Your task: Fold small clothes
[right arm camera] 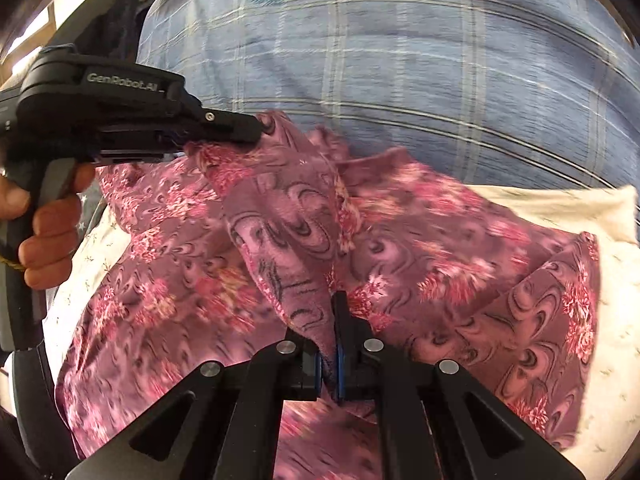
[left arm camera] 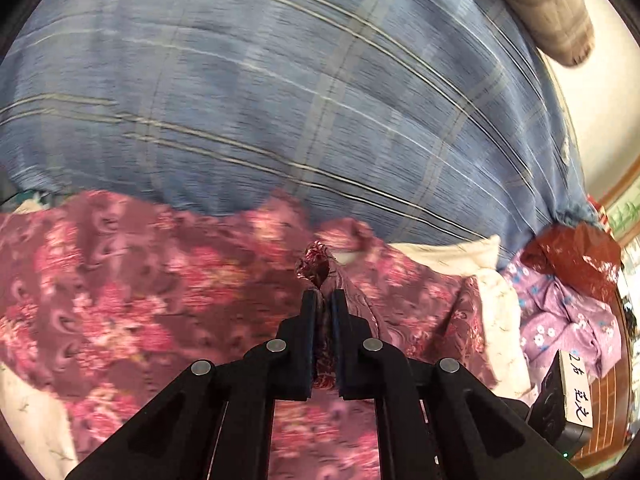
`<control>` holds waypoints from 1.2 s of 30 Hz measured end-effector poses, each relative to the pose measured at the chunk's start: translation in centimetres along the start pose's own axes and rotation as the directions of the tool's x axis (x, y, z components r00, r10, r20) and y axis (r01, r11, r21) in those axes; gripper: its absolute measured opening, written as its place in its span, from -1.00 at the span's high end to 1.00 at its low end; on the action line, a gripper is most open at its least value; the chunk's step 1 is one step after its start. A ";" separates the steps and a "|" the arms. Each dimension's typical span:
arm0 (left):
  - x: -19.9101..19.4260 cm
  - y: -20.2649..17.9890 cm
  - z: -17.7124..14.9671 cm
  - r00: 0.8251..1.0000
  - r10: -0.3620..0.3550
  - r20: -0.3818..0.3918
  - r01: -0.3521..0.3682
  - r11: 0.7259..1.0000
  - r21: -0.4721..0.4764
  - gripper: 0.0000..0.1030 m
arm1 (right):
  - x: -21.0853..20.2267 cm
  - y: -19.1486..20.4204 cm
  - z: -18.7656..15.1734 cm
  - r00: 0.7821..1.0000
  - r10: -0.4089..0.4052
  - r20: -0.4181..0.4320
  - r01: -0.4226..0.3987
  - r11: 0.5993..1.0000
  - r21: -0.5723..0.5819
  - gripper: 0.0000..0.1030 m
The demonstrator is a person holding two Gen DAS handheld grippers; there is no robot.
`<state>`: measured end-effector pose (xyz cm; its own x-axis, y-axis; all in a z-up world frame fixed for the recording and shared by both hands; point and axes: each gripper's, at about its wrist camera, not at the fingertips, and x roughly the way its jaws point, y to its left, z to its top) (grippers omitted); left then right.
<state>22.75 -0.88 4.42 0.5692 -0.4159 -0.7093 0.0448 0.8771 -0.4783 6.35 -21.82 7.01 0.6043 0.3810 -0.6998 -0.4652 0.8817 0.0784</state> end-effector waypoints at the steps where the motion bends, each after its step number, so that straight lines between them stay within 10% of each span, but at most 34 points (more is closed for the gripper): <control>1: -0.5 0.7 -0.2 1.000 0.004 0.008 -0.004 1.000 -0.008 0.89 | 0.3 0.4 0.0 1.000 0.005 -0.003 -0.005 1.000 -0.003 0.91; 9: -2.4 5.4 -3.2 0.997 0.078 0.009 -0.078 0.996 -0.045 0.89 | 4.3 4.2 0.0 0.997 0.002 -0.075 -0.006 0.999 -0.048 0.74; 14: -1.7 6.7 -4.2 0.996 0.082 -0.018 -0.083 0.994 -0.066 0.88 | 3.6 3.7 -0.2 0.997 0.010 -0.076 -0.011 1.000 -0.014 0.28; 27: -5.0 7.2 -4.1 0.993 0.112 0.040 -0.112 0.994 -0.002 0.86 | -4.4 -11.3 1.8 0.971 -0.237 -0.005 0.232 0.945 0.230 0.04; 36: -1.2 6.5 -2.4 0.997 0.062 -0.046 -0.064 0.997 -0.050 0.41 | -3.1 -18.7 -0.1 0.984 -0.172 -0.047 0.175 0.877 0.447 0.03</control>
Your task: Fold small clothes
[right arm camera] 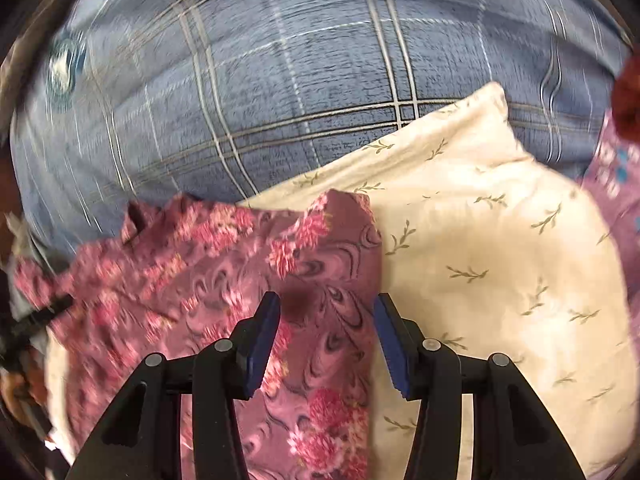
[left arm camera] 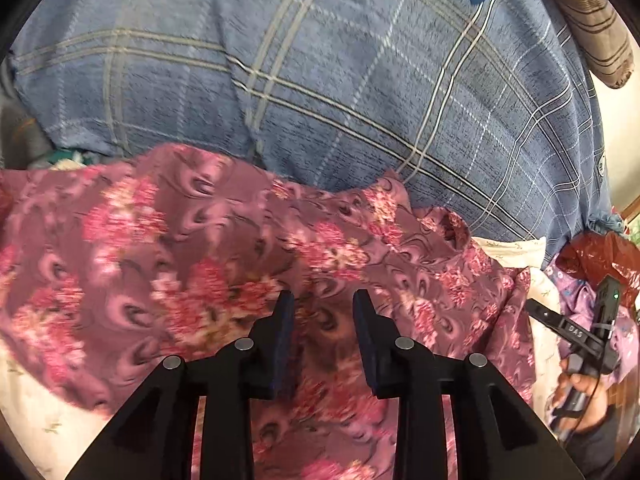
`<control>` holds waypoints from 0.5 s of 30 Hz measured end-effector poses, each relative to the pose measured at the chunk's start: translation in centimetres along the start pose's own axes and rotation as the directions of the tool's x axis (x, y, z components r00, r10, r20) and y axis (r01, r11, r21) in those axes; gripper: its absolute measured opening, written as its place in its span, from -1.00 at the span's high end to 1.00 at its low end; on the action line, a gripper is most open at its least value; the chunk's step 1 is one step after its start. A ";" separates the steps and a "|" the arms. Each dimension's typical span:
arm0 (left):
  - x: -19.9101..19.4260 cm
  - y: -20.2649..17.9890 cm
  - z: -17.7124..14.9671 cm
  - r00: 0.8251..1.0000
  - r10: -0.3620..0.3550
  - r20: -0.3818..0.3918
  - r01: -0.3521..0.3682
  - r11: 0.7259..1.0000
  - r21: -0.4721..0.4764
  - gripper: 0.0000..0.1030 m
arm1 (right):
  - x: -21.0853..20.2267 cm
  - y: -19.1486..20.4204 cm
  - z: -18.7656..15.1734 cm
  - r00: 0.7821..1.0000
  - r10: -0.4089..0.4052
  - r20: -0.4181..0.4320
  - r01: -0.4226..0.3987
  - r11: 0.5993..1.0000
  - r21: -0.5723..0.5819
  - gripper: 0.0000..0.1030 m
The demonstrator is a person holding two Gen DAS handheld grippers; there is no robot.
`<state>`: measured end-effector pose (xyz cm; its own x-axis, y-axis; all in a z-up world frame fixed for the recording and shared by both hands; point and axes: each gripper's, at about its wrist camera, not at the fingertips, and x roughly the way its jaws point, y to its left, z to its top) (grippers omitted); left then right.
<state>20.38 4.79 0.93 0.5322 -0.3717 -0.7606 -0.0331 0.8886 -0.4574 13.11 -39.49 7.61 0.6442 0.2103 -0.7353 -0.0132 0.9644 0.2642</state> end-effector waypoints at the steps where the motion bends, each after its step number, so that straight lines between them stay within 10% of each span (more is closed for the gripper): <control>1: 1.1 -0.2 0.2 1.000 0.010 -0.021 -0.010 1.000 0.002 0.39 | 0.2 0.3 0.1 1.000 -0.008 0.001 0.008 1.000 -0.001 0.03; 7: 4.3 -0.9 0.5 0.997 0.041 -0.063 -0.040 0.999 0.018 0.46 | 1.1 0.6 0.8 0.998 -0.057 0.023 0.057 0.998 -0.001 0.02; 9: 4.6 -1.6 0.3 0.997 0.062 -0.054 -0.058 0.995 0.075 0.96 | 0.4 0.8 1.2 0.995 -0.071 0.065 0.070 0.998 0.008 0.02; 15: 2.7 -1.9 -0.1 0.998 0.041 0.050 -0.046 0.994 0.100 0.98 | 0.1 2.4 2.0 0.997 -0.049 0.054 0.048 0.999 0.004 0.04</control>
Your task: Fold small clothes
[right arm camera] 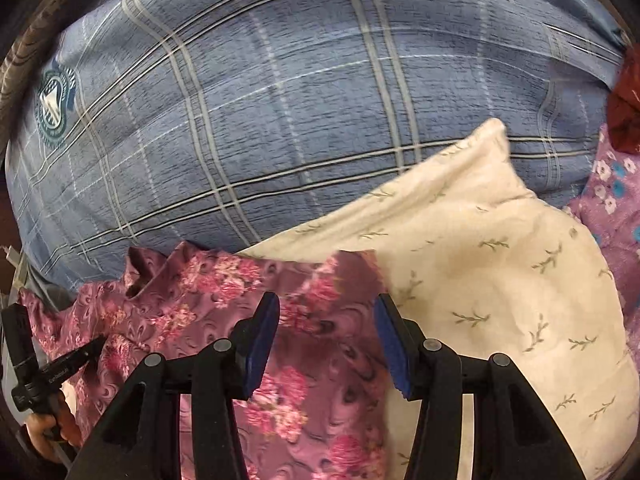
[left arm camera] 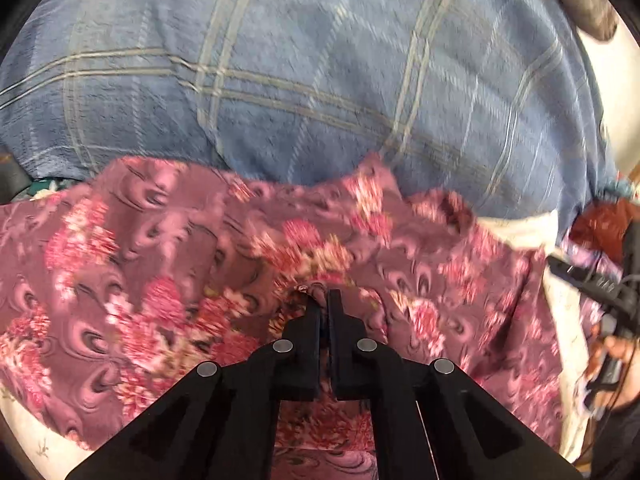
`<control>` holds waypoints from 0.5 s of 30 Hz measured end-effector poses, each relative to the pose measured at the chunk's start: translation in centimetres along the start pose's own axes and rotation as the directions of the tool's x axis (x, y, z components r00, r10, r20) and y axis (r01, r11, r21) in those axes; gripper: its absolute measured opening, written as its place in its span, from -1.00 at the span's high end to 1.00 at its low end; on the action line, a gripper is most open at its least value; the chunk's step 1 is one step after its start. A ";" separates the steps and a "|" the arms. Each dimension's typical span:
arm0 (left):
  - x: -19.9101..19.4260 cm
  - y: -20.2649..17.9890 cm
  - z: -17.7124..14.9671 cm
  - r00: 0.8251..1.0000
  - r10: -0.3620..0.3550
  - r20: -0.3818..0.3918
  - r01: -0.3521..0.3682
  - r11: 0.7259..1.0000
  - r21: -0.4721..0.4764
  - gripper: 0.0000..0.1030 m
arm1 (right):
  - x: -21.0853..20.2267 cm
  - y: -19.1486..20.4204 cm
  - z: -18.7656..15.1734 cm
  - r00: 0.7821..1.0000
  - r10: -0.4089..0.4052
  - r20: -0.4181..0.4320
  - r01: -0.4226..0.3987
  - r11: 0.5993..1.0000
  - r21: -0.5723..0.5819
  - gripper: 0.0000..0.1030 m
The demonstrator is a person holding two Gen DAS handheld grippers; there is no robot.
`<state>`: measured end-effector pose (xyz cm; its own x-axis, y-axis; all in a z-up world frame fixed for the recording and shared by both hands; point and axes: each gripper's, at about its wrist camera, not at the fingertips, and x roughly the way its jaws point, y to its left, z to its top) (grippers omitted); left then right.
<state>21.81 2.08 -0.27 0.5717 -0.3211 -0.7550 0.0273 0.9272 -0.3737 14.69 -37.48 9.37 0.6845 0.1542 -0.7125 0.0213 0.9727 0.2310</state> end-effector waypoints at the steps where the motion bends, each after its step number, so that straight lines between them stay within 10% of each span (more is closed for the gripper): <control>1: -0.6 0.4 0.2 1.000 -0.004 0.022 0.005 1.000 -0.017 0.98 | 0.5 0.2 0.3 1.000 -0.010 -0.006 0.010 1.000 -0.001 0.06; 7: -3.8 1.2 1.5 0.992 -0.020 0.121 0.025 0.999 -0.040 0.98 | 2.9 -0.3 0.5 0.997 -0.040 -0.058 0.044 0.997 0.065 0.84; 13: -8.4 2.7 0.8 0.954 -0.023 0.298 0.050 0.995 -0.082 0.97 | 0.8 0.5 0.6 0.998 -0.058 0.021 0.057 0.998 0.033 0.93; 15: -7.3 3.7 0.4 0.967 0.009 0.254 0.018 0.994 -0.104 0.97 | 0.7 0.7 0.6 0.998 -0.057 0.038 0.055 0.998 0.032 0.93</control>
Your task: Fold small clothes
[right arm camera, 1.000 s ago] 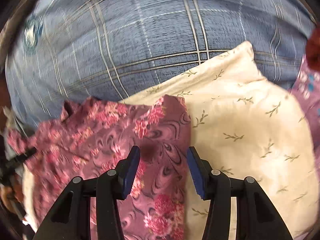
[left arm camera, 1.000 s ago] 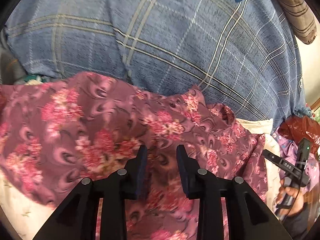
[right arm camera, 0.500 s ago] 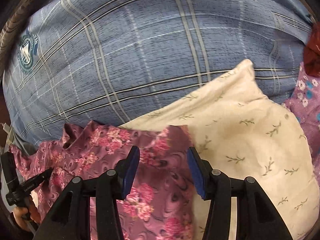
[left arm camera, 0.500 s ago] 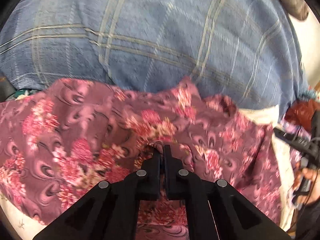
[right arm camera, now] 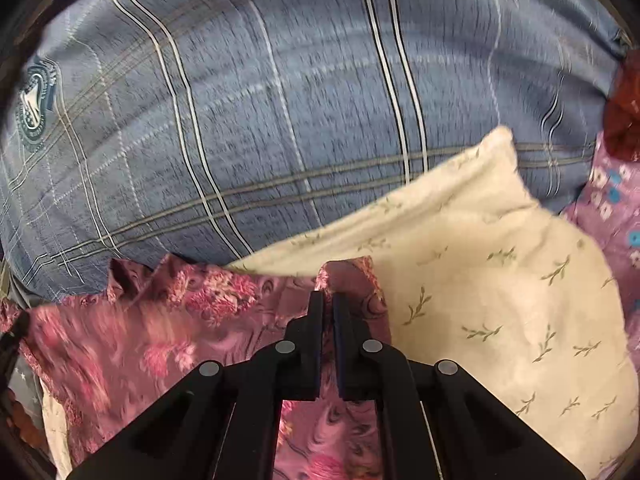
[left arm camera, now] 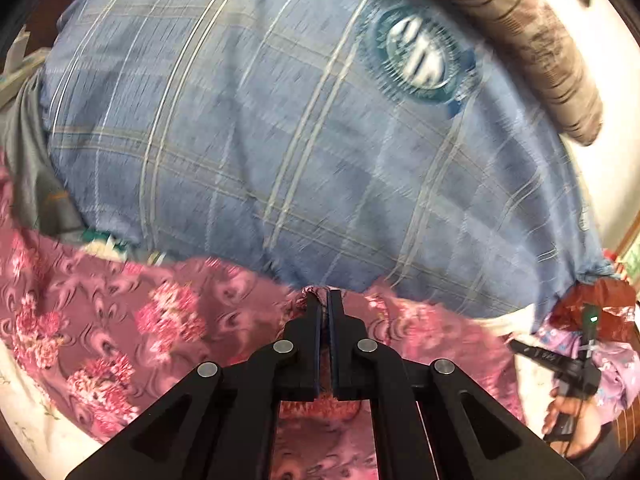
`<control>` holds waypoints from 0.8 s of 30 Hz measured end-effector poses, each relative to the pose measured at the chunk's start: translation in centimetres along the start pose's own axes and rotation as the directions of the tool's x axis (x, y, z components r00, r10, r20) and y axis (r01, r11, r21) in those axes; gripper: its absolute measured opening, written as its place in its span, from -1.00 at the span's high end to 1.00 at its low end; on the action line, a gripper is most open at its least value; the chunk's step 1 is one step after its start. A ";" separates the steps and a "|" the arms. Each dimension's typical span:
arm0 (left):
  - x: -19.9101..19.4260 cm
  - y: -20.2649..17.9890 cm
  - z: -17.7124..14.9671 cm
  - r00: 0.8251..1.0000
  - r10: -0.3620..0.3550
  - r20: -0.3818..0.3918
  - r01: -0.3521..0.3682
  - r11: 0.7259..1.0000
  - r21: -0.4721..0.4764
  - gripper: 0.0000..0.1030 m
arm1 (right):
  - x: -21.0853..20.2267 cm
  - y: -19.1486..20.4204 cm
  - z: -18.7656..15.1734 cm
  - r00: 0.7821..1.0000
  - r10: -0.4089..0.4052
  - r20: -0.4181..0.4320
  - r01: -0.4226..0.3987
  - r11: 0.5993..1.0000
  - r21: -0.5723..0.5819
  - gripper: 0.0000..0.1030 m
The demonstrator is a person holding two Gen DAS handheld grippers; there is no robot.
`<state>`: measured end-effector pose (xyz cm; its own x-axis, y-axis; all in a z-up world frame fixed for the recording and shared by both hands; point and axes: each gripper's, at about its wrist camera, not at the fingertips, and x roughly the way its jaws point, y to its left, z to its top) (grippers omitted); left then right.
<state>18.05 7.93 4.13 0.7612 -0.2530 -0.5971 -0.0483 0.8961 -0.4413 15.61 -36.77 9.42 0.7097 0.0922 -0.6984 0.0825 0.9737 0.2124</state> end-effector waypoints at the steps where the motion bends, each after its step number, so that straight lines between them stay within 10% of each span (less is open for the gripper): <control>1: 0.8 0.5 -0.4 0.999 0.021 -0.032 -0.021 1.000 -0.004 0.97 | 0.3 0.0 0.0 1.000 0.000 -0.006 0.000 1.000 0.002 0.93; 8: 5.6 2.6 -1.7 0.973 0.175 -0.151 -0.173 0.985 0.024 0.93 | 4.0 0.7 -1.0 0.997 -0.051 -0.065 0.047 0.998 -0.051 0.88; 14: 2.7 3.1 -0.6 0.987 0.073 -0.143 -0.073 0.997 0.006 0.66 | 0.6 2.4 -1.6 0.998 -0.057 -0.009 0.056 0.993 -0.101 0.21; 18: 1.0 3.8 -1.1 0.984 0.006 -0.178 -0.012 0.999 -0.034 0.14 | -1.7 5.2 -4.1 0.999 0.048 -0.019 -0.051 0.982 -0.183 0.14; 24: 3.4 4.6 -1.5 0.957 0.013 -0.290 -0.033 0.997 -0.064 0.09 | -2.8 11.0 -10.0 0.978 0.162 -0.128 -0.199 0.905 -0.375 0.00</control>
<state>19.46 10.62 -0.91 0.5405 -0.3366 -0.7711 -0.1146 0.8785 -0.4638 7.56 -24.23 6.87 0.6179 0.2751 -0.7366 -0.3289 0.9413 0.0756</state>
